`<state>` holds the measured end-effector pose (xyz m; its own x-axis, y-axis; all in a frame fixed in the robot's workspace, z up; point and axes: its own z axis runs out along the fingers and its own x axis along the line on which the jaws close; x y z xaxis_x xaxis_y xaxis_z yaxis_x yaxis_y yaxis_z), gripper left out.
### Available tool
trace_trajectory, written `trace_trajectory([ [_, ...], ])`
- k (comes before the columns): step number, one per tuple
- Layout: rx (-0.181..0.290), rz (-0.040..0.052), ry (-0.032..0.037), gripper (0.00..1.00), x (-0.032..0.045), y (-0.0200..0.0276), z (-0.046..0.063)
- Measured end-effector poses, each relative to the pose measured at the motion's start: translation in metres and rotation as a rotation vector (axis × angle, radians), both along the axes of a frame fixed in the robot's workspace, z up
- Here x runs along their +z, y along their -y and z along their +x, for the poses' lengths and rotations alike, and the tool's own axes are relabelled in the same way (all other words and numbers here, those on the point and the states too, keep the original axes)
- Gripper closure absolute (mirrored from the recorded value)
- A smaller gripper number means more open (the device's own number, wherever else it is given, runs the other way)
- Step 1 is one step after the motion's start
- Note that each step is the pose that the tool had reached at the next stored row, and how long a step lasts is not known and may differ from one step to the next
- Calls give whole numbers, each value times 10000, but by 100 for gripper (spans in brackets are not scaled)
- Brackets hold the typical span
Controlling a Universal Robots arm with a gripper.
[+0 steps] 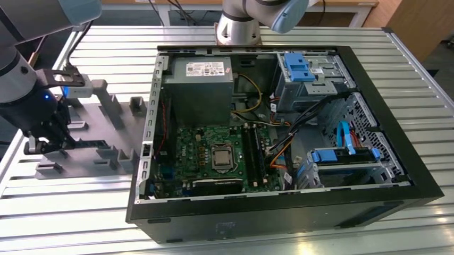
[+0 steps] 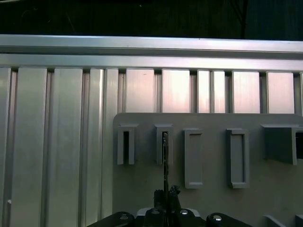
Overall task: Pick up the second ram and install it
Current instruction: 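Pick up the second ram and move it above second insertion slot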
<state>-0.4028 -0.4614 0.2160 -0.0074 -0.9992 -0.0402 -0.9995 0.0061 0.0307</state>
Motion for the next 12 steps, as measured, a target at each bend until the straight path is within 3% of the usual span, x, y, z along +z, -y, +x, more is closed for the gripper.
trace_trajectory([
  [12, 0, 0, 0, 86, 34, 0, 0],
])
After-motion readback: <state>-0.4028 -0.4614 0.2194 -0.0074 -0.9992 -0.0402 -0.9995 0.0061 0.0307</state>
